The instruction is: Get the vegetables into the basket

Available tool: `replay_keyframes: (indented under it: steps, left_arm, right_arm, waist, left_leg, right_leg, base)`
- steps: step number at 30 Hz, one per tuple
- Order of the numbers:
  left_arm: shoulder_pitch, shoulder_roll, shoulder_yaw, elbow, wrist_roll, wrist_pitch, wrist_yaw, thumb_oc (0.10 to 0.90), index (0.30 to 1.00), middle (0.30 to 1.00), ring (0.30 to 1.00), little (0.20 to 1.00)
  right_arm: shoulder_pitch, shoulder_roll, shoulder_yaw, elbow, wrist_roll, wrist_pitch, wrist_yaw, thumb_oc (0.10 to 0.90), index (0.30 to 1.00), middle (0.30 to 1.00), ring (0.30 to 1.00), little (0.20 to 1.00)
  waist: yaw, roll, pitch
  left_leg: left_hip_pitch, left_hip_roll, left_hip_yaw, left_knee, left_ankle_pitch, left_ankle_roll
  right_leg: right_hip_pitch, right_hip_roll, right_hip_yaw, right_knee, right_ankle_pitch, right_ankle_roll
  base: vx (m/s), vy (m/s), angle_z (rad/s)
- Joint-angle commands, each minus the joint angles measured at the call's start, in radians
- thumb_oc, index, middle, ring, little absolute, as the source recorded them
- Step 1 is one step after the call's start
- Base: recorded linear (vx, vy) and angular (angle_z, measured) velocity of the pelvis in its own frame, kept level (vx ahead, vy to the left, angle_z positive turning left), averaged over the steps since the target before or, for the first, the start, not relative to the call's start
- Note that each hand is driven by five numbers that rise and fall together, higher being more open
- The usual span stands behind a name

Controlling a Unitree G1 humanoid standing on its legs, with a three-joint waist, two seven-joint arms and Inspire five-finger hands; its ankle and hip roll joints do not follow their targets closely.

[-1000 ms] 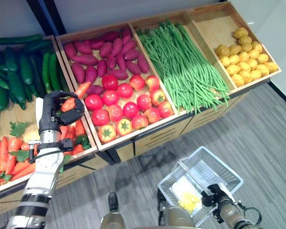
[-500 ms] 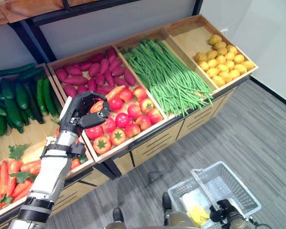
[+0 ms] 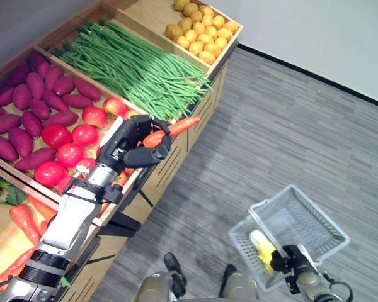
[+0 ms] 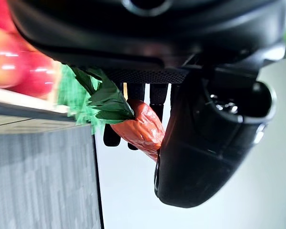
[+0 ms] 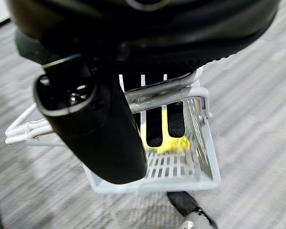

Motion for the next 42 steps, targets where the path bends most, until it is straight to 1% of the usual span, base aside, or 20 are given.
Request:
replay_keyframes:
  steps: [1, 6, 8, 11, 12, 13, 18, 19, 20, 22, 23, 24, 27, 28, 30, 32, 36, 38, 40, 42]
  left_arm:
    - [-0.023, -0.006, 0.056, -0.103, -0.022, -0.106, -0.007, 0.4, 0.3, 0.3, 0.3, 0.3]
    - [-0.013, -0.037, 0.054, -0.098, -0.026, -0.102, -0.014, 0.4, 0.3, 0.3, 0.3, 0.3]
    - [-0.019, -0.052, 0.039, -0.094, -0.029, -0.096, -0.019, 0.4, 0.3, 0.3, 0.3, 0.3]
    - [-0.024, -0.067, 0.02, -0.083, -0.033, -0.09, -0.022, 0.4, 0.3, 0.3, 0.3, 0.3]
    - [-0.029, -0.073, 0.011, -0.074, -0.032, -0.089, -0.022, 0.4, 0.3, 0.3, 0.3, 0.3]
    - [-0.043, -0.091, -0.017, -0.064, -0.034, -0.083, -0.023, 0.4, 0.3, 0.3, 0.3, 0.3]
    - [-0.067, -0.103, -0.042, -0.055, -0.03, -0.079, -0.026, 0.4, 0.3, 0.3, 0.3, 0.3]
    - [-0.072, -0.106, -0.049, -0.053, -0.026, -0.08, -0.024, 0.4, 0.3, 0.3, 0.3, 0.3]
    - [-0.074, -0.112, -0.056, -0.052, -0.024, -0.082, -0.024, 0.4, 0.3, 0.3, 0.3, 0.3]
    - [-0.063, -0.112, -0.054, -0.052, -0.013, -0.087, -0.017, 0.4, 0.3, 0.3, 0.3, 0.3]
    - [-0.059, -0.111, -0.051, -0.051, -0.009, -0.088, -0.015, 0.4, 0.3, 0.3, 0.3, 0.3]
    - [-0.06, -0.111, -0.051, -0.051, -0.009, -0.088, -0.015, 0.4, 0.3, 0.3, 0.3, 0.3]
    - [-0.045, -0.102, -0.048, -0.053, -0.012, -0.105, -0.005, 0.4, 0.3, 0.3, 0.3, 0.3]
    - [-0.043, -0.095, -0.047, -0.056, -0.016, -0.109, -0.003, 0.4, 0.3, 0.3, 0.3, 0.3]
    - [-0.046, -0.087, -0.064, -0.056, -0.044, -0.114, -0.022, 0.4, 0.3, 0.3, 0.3, 0.3]
    - [-0.046, -0.078, -0.082, -0.059, -0.051, -0.116, -0.033, 0.4, 0.3, 0.3, 0.3, 0.3]
    - [-0.044, -0.034, -0.099, -0.06, -0.075, -0.119, -0.052, 0.4, 0.3, 0.3, 0.3, 0.3]
    - [-0.037, -0.027, -0.107, -0.057, -0.068, -0.115, -0.058, 0.4, 0.3, 0.3, 0.3, 0.3]
    - [-0.036, -0.013, -0.115, -0.061, -0.058, -0.115, -0.065, 0.4, 0.3, 0.3, 0.3, 0.3]
    - [-0.038, -0.002, -0.127, -0.061, -0.051, -0.114, -0.069, 0.4, 0.3, 0.3, 0.3, 0.3]
  right_arm:
    - [0.022, -0.051, 0.013, -0.005, 0.019, -0.038, -0.01, 0.4, 0.3, 0.3, 0.3, 0.3]
    - [0.069, -0.063, -0.014, 0.002, 0.019, -0.037, -0.005, 0.4, 0.3, 0.3, 0.3, 0.3]
    - [0.093, -0.078, -0.035, 0.014, 0.031, -0.036, -0.008, 0.4, 0.3, 0.3, 0.3, 0.3]
    - [0.097, -0.087, -0.041, 0.013, 0.038, -0.037, -0.011, 0.4, 0.3, 0.3, 0.3, 0.3]
    - [0.101, -0.09, -0.039, 0.004, 0.038, -0.038, -0.014, 0.4, 0.3, 0.3, 0.3, 0.3]
    - [0.108, -0.099, -0.04, -0.012, 0.042, -0.04, -0.02, 0.4, 0.3, 0.3, 0.3, 0.3]
    - [0.113, -0.113, -0.045, -0.032, 0.055, -0.05, -0.023, 0.4, 0.3, 0.3, 0.3, 0.3]
    - [0.104, -0.122, -0.04, -0.034, 0.055, -0.053, -0.026, 0.4, 0.3, 0.3, 0.3, 0.3]
    - [0.081, -0.137, -0.034, -0.026, 0.054, -0.051, -0.029, 0.4, 0.3, 0.3, 0.3, 0.3]
    - [0.048, -0.153, -0.019, -0.022, 0.058, -0.053, -0.029, 0.4, 0.3, 0.3, 0.3, 0.3]
    - [0.039, -0.156, -0.011, -0.02, 0.058, -0.053, -0.028, 0.4, 0.3, 0.3, 0.3, 0.3]
    - [0.038, -0.156, -0.011, -0.019, 0.058, -0.053, -0.028, 0.4, 0.3, 0.3, 0.3, 0.3]
    - [-0.01, -0.173, 0.02, -0.008, 0.06, -0.063, -0.028, 0.4, 0.3, 0.3, 0.3, 0.3]
    - [-0.016, -0.175, 0.028, -0.031, 0.064, -0.07, -0.025, 0.4, 0.3, 0.3, 0.3, 0.3]
    - [-0.006, -0.191, 0.033, -0.097, 0.06, -0.084, -0.012, 0.4, 0.3, 0.3, 0.3, 0.3]
    - [-0.02, -0.206, 0.04, -0.122, 0.054, -0.084, -0.01, 0.4, 0.3, 0.3, 0.3, 0.3]
    - [-0.105, -0.2, 0.057, -0.126, 0.059, -0.083, -0.02, 0.4, 0.3, 0.3, 0.3, 0.3]
    - [-0.159, -0.192, 0.06, -0.112, 0.065, -0.078, -0.029, 0.4, 0.3, 0.3, 0.3, 0.3]
    - [-0.186, -0.204, 0.071, -0.105, 0.058, -0.08, -0.03, 0.4, 0.3, 0.3, 0.3, 0.3]
    - [-0.198, -0.216, 0.084, -0.106, 0.053, -0.081, -0.029, 0.4, 0.3, 0.3, 0.3, 0.3]
  waist:
    - [-0.017, -0.004, -0.118]
    - [-0.048, 0.01, -0.134]
    - [-0.068, 0.027, -0.143]
    - [-0.078, 0.04, -0.144]
    - [-0.083, 0.047, -0.141]
    - [-0.089, 0.063, -0.134]
    - [-0.09, 0.059, -0.109]
    - [-0.08, 0.056, -0.099]
    - [-0.063, 0.055, -0.087]
    - [-0.033, 0.051, -0.085]
    - [-0.023, 0.051, -0.083]
    - [-0.024, 0.051, -0.086]
    - [0.016, 0.061, -0.092]
    - [0.019, 0.065, -0.091]
    - [0.005, 0.072, -0.108]
    - [-0.001, 0.065, -0.12]
    - [0.022, 0.044, -0.131]
    - [0.053, 0.038, -0.132]
    - [0.054, 0.032, -0.135]
    - [0.053, 0.03, -0.145]
  left_leg:
    - [0.05, 0.124, 0.013, -0.055, 0.041, -0.141]
    - [0.048, 0.152, 0.022, -0.069, 0.087, -0.176]
    - [0.051, 0.178, 0.023, -0.072, 0.123, -0.204]
    - [0.052, 0.194, 0.019, -0.077, 0.145, -0.219]
    - [0.054, 0.203, 0.022, -0.081, 0.157, -0.225]
    - [0.05, 0.231, 0.013, -0.078, 0.195, -0.248]
    - [0.016, 0.277, -0.035, 0.018, 0.211, -0.283]
    - [0.002, 0.27, -0.097, 0.05, 0.205, -0.285]
    - [-0.027, 0.242, -0.185, 0.067, 0.21, -0.263]
    - [-0.057, 0.16, -0.389, 0.028, 0.151, -0.231]
    - [-0.058, 0.146, -0.449, 0.005, 0.136, -0.226]
    - [-0.061, 0.146, -0.45, 0.002, 0.14, -0.225]
    - [-0.088, 0.09, -0.699, -0.061, 0.149, -0.219]
    - [-0.091, 0.077, -0.722, -0.067, 0.153, -0.219]
    - [-0.053, 0.071, -0.67, -0.093, 0.136, -0.203]
    - [-0.035, 0.048, -0.637, -0.095, 0.113, -0.181]
    - [0.003, 0.029, -0.521, -0.109, 0.085, -0.15]
    - [0.025, 0.027, -0.469, -0.126, 0.077, -0.144]
    - [0.044, 0.028, -0.452, -0.14, 0.08, -0.148]
    - [0.05, 0.034, -0.451, -0.146, 0.083, -0.151]
  right_leg:
    - [-0.019, 0.038, 0.027, -0.036, 0.03, -0.018]
    - [0.012, 0.076, 0.026, -0.119, 0.024, -0.028]
    - [0.035, 0.103, 0.028, -0.152, 0.015, -0.043]
    - [0.043, 0.123, 0.032, -0.159, 0.006, -0.056]
    - [0.045, 0.133, 0.037, -0.158, 0.0, -0.061]
    - [0.048, 0.16, 0.047, -0.147, -0.024, -0.086]
    - [0.069, 0.19, 0.065, -0.161, -0.033, -0.114]
    - [0.069, 0.195, 0.08, -0.16, -0.035, -0.12]
    - [0.052, 0.196, 0.091, -0.155, -0.02, -0.127]
    - [0.034, 0.188, 0.141, -0.154, -0.011, -0.121]
    - [0.031, 0.187, 0.165, -0.15, -0.009, -0.117]
    - [0.027, 0.187, 0.165, -0.151, -0.007, -0.117]
    - [0.004, 0.201, 0.263, -0.146, 0.002, -0.105]
    - [-0.004, 0.203, 0.285, -0.14, 0.003, -0.103]
    - [-0.005, 0.187, 0.31, -0.129, -0.006, -0.088]
    - [-0.008, 0.159, 0.336, -0.131, 0.006, -0.067]
    - [-0.058, 0.119, 0.389, -0.129, 0.053, -0.024]
    - [-0.071, 0.078, 0.301, -0.12, 0.088, -0.009]
    - [-0.072, 0.066, 0.281, -0.132, 0.125, 0.001]
    - [-0.067, 0.069, 0.281, -0.155, 0.127, -0.001]
  base:
    - [0.06, -0.165, -0.21]
    - [0.02, -0.156, -0.27]
    - [0.02, -0.257, -0.16]
    - [-0.02, -0.156, -0.08]
    - [-0.05, -0.291, -0.06]
    - [-0.05, -0.269, -0.04]
    - [-0.01, -0.201, 0.01]
    - [-0.08, -0.064, 0.0]
    - [-0.09, -0.054, -0.21]
    - [-0.03, 0.017, -0.43]
    - [0.03, 0.02, -0.53]
    - [0.06, 0.029, -0.84]
    - [0.08, 0.072, -0.97]
    - [0.07, 0.133, -0.76]
    - [0.1, 0.271, -0.93]
    - [0.08, 0.33, -0.66]
    - [-0.01, 0.229, -1.1]
    - [0.0, 0.095, -0.57]
    - [0.03, 0.005, -0.79]
    - [0.04, -0.012, -0.16]
